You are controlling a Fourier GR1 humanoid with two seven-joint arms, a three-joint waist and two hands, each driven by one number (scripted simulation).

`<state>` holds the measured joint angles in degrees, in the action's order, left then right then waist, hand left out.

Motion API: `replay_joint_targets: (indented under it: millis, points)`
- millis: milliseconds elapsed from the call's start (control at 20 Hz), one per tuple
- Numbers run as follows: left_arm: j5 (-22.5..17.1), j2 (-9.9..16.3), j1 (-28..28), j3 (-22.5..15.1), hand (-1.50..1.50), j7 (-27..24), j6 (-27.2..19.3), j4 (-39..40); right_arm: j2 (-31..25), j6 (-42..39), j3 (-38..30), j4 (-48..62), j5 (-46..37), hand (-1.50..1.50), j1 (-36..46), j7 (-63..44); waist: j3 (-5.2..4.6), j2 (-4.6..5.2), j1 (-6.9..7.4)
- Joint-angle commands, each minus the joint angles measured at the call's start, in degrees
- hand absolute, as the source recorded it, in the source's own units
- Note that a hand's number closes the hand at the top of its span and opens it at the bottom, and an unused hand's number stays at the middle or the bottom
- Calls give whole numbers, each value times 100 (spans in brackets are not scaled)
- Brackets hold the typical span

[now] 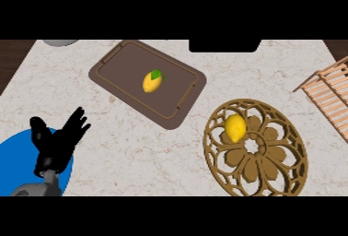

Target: Pick the sweet potato from the placemat and place it in the tiered shelf

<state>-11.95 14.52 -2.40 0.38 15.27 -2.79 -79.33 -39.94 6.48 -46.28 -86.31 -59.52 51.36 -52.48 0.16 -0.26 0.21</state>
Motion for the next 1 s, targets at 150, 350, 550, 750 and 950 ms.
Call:
replay_joint_targets:
  millis: [150,350,550,750,950]
  points:
    - [142,-210,209,-57,0,59,-219,43,-587,-41,-294,-838,-411,-150,-551,-469,-21,4,-83]
    - [-2,44,151,89,0,92,98,-9,-798,-123,-704,-1494,-561,-150,-572,-954,-21,-2,-82]
    - [10,-24,201,187,0,2,28,154,-656,-641,-1546,-2495,-55,-150,-1229,-882,-16,-8,-138]
    - [65,-163,184,92,0,-42,13,179,-1147,-1609,-2334,-2806,740,-150,-1289,-947,-19,-23,-196]
    - [-6,-114,536,123,0,52,58,-285,-1298,-2544,-2967,-3576,1403,-150,-1535,-1094,-19,-47,-170]
